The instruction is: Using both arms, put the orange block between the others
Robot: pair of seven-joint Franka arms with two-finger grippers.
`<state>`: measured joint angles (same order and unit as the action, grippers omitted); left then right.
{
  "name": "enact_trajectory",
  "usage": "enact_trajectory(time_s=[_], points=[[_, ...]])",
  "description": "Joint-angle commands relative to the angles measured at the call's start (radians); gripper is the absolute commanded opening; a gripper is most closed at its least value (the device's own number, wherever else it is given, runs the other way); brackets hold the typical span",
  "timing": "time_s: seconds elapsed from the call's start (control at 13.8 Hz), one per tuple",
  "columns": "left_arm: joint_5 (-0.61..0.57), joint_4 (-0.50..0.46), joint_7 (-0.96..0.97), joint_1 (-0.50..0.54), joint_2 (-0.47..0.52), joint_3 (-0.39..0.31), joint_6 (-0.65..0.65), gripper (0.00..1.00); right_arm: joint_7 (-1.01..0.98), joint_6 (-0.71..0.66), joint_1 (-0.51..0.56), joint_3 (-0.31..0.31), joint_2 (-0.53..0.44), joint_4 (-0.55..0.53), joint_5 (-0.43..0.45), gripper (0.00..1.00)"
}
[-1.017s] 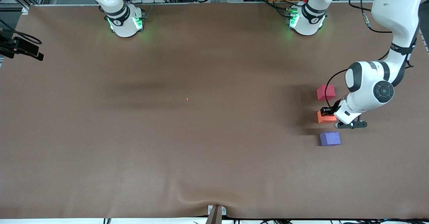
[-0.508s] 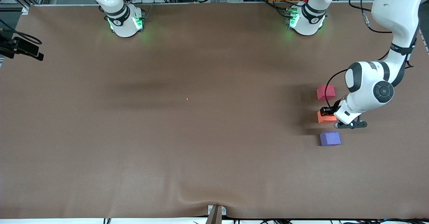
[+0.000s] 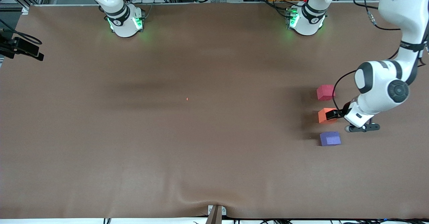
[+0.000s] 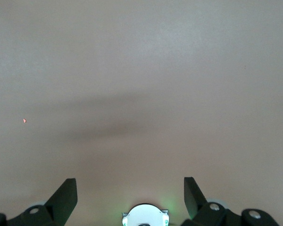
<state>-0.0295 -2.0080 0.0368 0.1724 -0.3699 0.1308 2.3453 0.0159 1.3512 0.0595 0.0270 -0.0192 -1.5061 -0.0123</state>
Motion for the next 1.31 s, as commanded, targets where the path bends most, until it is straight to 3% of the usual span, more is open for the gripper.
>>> enact_trajectory(time_s=[0.0, 0.44, 0.94, 1.23], points=[[-0.007, 0.096, -0.017, 0.009, 0.061, 0.01, -0.165, 1.0, 0.002, -0.004, 0.002, -0.002, 0.001, 0.003, 0.011, 1.0], [-0.006, 0.397, -0.055, 0.013, 0.123, 0.01, -0.435, 1.0, 0.006, 0.0, 0.005, -0.002, -0.001, 0.004, 0.011, 1.0], [0.002, 0.423, -0.055, 0.002, 0.321, 0.058, -0.659, 1.0, 0.016, 0.025, 0.031, 0.004, -0.013, 0.006, 0.012, 1.0], [0.01, 0.445, -0.055, 0.002, 0.341, 0.079, -0.725, 1.0, 0.016, 0.025, 0.028, 0.002, -0.011, 0.006, 0.012, 1.0]])
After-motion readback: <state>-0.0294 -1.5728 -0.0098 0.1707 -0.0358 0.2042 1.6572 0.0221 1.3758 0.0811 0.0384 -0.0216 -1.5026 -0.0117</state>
